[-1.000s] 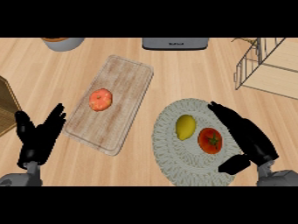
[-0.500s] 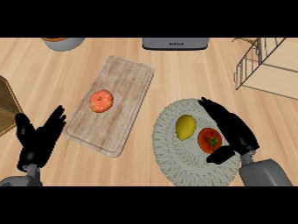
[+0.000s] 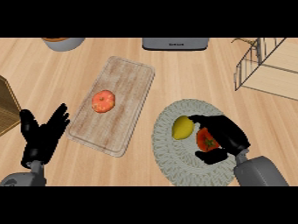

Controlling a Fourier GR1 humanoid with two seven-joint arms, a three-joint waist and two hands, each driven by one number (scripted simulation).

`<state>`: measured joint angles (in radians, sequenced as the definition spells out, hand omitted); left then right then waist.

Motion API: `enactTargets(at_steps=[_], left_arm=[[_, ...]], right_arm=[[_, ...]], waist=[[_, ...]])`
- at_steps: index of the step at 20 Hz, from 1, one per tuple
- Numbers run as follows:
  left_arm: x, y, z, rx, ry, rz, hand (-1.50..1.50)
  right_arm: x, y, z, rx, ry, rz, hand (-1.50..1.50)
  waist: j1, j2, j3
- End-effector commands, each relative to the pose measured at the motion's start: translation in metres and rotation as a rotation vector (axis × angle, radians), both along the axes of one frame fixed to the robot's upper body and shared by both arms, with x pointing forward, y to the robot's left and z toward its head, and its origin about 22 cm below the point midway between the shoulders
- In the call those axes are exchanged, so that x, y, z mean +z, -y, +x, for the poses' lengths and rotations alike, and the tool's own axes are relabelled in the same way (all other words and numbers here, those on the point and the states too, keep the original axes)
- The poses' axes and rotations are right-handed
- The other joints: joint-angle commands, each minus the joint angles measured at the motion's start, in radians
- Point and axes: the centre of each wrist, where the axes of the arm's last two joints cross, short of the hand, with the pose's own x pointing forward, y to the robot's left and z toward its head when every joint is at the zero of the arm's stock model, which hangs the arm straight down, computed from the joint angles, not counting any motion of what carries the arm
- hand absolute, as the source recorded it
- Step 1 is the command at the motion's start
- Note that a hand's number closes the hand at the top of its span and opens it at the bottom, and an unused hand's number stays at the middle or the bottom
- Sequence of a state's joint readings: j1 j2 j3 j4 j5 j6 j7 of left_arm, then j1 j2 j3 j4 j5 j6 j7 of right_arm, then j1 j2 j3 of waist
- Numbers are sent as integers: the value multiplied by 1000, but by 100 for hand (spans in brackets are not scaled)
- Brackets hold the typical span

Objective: Pick the tomato from the placemat and place it in the tiered shelf

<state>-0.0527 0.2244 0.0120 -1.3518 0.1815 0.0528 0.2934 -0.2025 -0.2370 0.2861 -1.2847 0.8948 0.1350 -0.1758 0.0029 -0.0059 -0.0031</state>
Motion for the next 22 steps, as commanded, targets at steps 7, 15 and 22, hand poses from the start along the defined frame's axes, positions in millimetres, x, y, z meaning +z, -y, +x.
enactTargets(at_steps=[7,15,22], left_arm=[[-11,-13,-17,3,-12,-15,0],[-14,-10,-16,27,-2,2,0],[-7,-17,-7,9,-17,-5,0]], right_arm=[[-4,1,3,-124,-93,70,150],[49,40,7,-547,-139,90,150],[154,18,-12,-603,201,244,150]], waist=[[3,5,3],[-9,2,2],[-23,-4,1]])
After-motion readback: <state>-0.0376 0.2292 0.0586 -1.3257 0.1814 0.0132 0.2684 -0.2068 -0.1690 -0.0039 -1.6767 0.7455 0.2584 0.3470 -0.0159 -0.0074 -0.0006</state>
